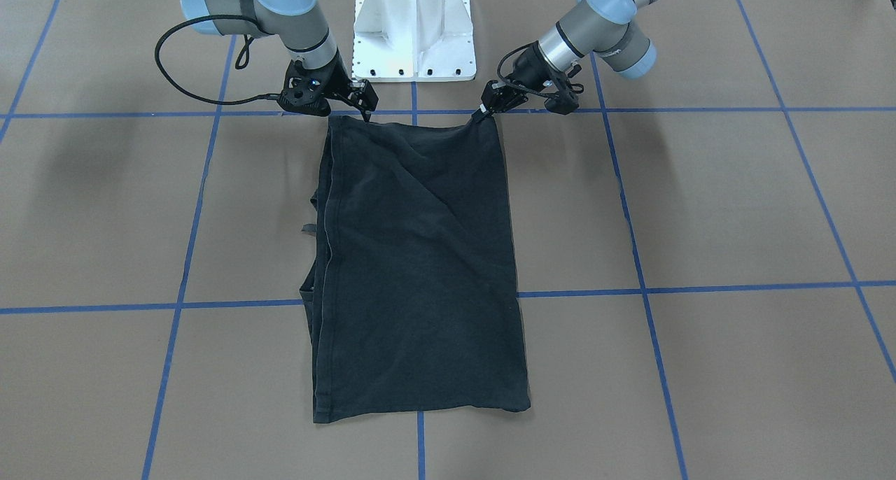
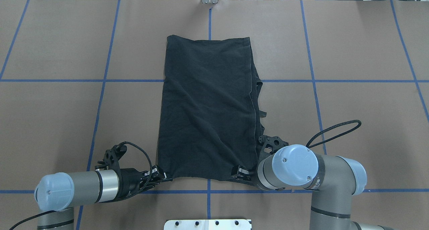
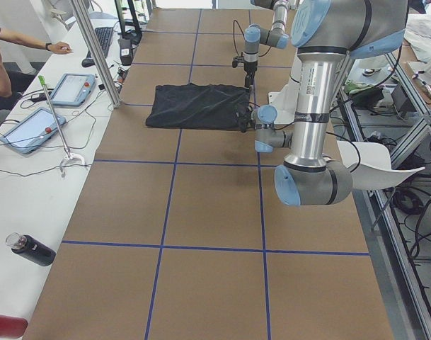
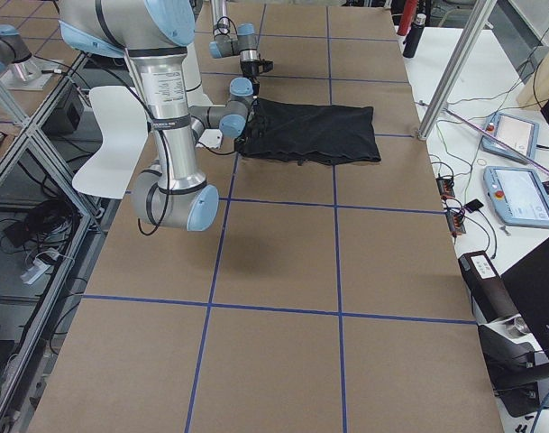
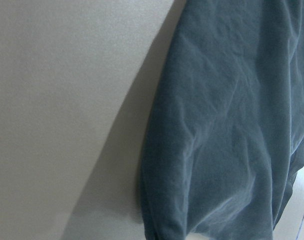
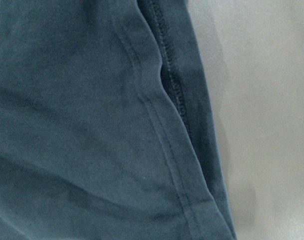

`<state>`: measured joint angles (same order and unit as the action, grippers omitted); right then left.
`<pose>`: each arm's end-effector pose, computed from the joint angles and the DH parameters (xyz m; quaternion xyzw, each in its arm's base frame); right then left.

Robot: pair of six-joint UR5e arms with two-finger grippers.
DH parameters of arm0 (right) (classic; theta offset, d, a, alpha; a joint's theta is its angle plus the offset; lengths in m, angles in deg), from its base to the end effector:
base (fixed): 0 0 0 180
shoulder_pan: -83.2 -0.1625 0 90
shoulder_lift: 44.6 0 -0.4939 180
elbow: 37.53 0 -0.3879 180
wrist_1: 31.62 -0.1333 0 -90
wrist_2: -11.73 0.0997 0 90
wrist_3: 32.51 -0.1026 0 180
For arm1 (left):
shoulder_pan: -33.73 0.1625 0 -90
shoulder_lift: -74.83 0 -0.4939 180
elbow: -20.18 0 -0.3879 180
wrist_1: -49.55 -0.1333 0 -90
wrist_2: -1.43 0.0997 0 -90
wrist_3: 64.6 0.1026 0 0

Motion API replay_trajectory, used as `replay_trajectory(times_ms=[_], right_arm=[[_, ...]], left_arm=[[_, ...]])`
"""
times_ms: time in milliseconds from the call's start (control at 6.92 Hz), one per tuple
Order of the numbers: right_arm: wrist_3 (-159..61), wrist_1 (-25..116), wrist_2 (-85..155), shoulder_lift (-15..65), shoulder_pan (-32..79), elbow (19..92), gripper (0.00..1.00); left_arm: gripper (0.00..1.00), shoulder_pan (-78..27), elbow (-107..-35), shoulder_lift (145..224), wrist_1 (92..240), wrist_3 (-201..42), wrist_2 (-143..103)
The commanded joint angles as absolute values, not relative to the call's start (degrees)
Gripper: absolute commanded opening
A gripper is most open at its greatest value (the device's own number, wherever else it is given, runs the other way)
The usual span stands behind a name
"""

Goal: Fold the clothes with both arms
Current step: 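Grasp the shirt's two near corners with the left and right grippers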

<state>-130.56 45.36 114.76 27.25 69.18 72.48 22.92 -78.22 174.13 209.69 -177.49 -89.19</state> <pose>-0.5547 -0.2521 0.3771 -0.0798 -0.4339 0.1234 0.8889 0.5210 -0.2341 0.4362 -0.0769 0.6894 -0.2052 0.6905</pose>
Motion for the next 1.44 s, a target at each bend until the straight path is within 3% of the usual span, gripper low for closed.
replay_trajectory(times_ms=[0,1300], right_arm=[[-130.16,45.37,114.65,26.78,68.79,71.55,1.0],[-130.07,45.11,115.08,25.19,67.99,69.17,1.0]], left_arm=[[0.0,22.92,-78.17,174.06,209.69,-177.45,-89.19],[0.0,22.92,-77.9,173.97,209.69,-177.54,-89.19]])
